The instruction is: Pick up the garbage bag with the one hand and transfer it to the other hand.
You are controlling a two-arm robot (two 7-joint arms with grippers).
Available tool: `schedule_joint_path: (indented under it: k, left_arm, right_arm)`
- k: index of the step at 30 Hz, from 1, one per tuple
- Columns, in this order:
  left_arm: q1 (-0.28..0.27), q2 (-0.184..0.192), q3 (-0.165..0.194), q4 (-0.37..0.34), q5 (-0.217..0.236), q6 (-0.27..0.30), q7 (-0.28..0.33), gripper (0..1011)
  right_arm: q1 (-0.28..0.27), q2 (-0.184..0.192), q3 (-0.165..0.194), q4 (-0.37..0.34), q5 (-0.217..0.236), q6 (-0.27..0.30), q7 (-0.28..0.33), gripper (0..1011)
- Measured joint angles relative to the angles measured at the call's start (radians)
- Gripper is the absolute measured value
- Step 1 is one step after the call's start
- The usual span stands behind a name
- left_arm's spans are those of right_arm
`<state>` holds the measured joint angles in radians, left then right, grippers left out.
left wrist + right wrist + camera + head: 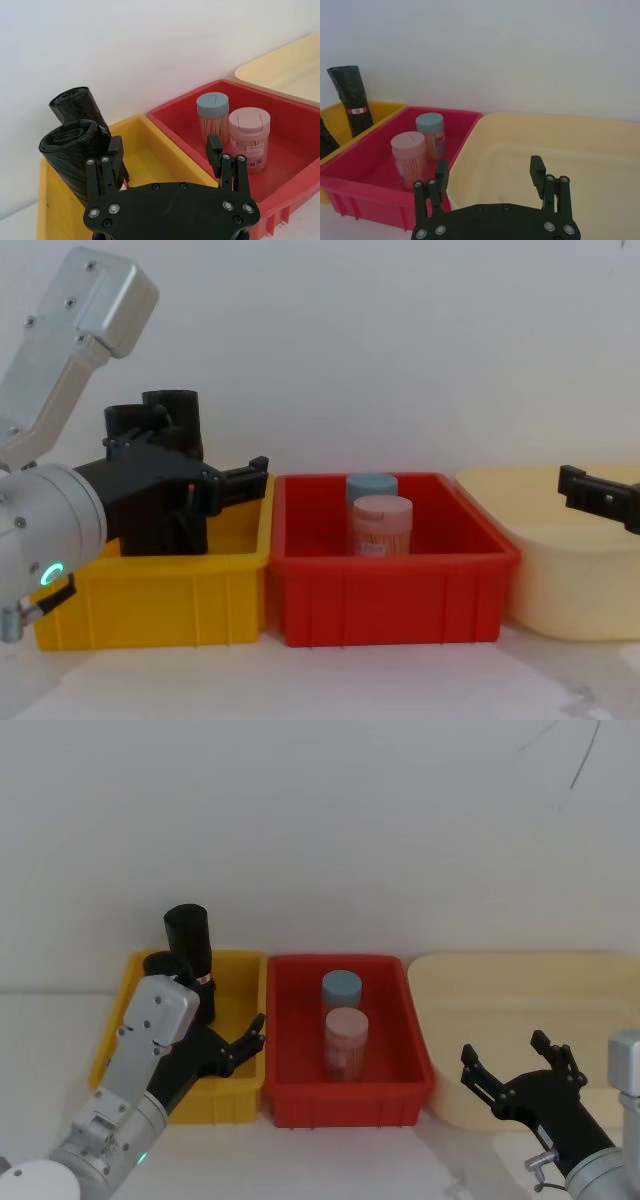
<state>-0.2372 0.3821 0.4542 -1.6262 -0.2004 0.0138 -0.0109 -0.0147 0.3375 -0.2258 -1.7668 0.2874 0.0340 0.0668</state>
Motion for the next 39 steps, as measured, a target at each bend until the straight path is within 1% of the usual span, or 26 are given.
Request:
schedule_joint_path:
  k: [39]
  left_arm:
    - [0.0,0.0,0.0,0.0,0.0,0.0,0.0,1001]
  right_arm:
    - [0.0,0.0,0.0,0.0,0.0,0.0,0.0,999]
